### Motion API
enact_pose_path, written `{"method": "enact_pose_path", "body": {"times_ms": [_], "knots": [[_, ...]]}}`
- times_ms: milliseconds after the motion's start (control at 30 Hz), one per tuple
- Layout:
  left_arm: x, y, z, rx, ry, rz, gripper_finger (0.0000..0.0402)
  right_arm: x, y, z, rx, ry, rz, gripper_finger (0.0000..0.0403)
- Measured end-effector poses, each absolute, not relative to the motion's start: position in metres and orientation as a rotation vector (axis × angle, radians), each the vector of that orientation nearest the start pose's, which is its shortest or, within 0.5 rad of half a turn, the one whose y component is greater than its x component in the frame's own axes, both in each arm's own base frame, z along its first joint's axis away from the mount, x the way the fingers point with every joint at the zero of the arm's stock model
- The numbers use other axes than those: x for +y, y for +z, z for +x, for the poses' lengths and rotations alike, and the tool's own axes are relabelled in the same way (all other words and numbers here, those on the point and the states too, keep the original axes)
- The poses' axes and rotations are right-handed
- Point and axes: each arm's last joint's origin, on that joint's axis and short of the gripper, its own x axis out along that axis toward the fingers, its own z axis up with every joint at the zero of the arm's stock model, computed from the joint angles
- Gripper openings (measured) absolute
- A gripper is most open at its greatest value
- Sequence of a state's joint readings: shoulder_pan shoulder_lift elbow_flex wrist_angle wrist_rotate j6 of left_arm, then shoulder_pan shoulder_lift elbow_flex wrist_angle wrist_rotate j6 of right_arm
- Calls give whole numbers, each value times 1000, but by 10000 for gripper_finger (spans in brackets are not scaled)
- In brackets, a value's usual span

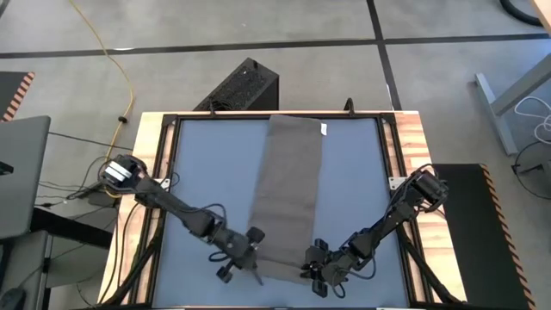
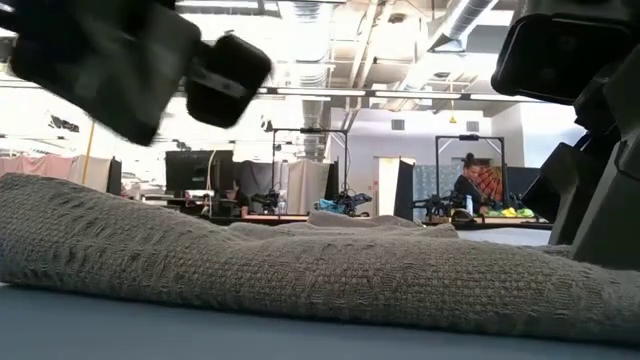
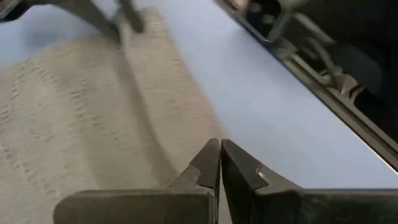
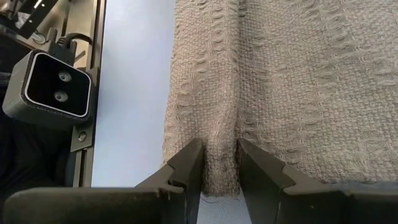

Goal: Roll towel
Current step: Roll the gray towel

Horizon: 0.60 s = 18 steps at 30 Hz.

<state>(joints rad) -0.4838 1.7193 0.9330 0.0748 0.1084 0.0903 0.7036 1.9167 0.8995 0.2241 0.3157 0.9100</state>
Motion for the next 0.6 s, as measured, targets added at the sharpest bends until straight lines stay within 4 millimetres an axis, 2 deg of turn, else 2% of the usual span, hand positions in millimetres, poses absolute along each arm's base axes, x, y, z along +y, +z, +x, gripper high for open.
{"method": "enact_pose_path", "body": {"times_ms": [100, 200, 433, 600], "knots": [[-169, 169, 293, 637, -606, 215, 0, 223, 107, 277, 790, 23, 473, 127], [-167, 155, 282, 627, -563, 198, 0, 222, 107, 278, 790, 19, 474, 127], [-154, 134, 269, 631, -514, 123, 0, 222, 107, 278, 789, 19, 475, 127], [-150, 128, 265, 654, -500, 116, 0, 222, 106, 279, 790, 16, 481, 127]]}}
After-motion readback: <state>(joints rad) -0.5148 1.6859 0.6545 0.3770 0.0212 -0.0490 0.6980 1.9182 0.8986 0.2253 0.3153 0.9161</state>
